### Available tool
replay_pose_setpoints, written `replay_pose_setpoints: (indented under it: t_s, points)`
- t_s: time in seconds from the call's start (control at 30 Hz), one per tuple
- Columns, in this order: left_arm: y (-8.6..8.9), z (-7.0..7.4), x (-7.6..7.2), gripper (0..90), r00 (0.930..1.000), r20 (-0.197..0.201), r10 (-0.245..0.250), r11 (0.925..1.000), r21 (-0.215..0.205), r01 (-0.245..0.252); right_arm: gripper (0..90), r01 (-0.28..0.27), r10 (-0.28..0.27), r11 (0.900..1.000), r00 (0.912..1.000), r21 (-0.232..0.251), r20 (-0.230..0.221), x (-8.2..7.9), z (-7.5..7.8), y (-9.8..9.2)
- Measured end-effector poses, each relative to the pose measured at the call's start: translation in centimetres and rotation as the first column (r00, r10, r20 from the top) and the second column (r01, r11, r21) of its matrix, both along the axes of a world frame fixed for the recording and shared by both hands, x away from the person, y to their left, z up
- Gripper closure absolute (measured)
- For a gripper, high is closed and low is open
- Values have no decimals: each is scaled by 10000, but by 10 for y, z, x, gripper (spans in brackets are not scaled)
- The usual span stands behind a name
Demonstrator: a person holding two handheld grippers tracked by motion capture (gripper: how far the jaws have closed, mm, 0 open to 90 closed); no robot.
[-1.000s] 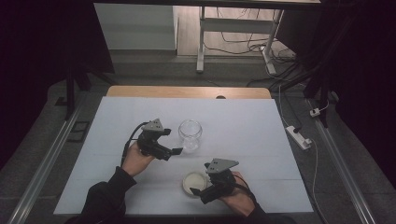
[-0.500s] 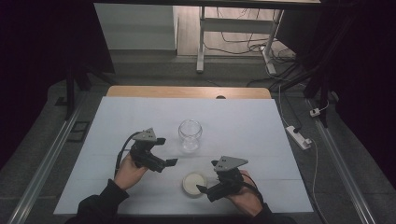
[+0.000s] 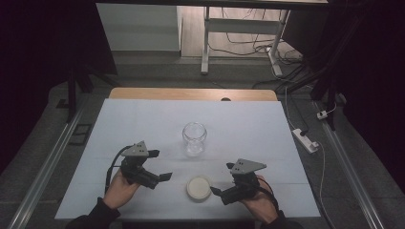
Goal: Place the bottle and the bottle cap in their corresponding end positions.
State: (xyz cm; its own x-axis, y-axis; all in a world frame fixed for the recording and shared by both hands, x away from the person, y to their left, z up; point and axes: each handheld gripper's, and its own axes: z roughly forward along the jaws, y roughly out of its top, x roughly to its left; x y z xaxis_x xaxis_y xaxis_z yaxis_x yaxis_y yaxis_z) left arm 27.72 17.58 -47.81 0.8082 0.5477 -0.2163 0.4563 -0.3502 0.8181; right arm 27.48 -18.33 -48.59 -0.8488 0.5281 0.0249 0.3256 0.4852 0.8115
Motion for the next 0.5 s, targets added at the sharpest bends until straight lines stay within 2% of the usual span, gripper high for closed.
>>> replay_pose_setpoints:
  t_s: [0.27,0.5]
  points:
    - [15,-6,-17,0,9994,18,338,9994,35,-338,1,536,-536,9985,9986,82,-5,-2,2,-19]
    - [30,-12,-30,0,9976,-162,669,9978,-19,-669,1,938,-938,9955,9956,117,-21,-5,2,-33]
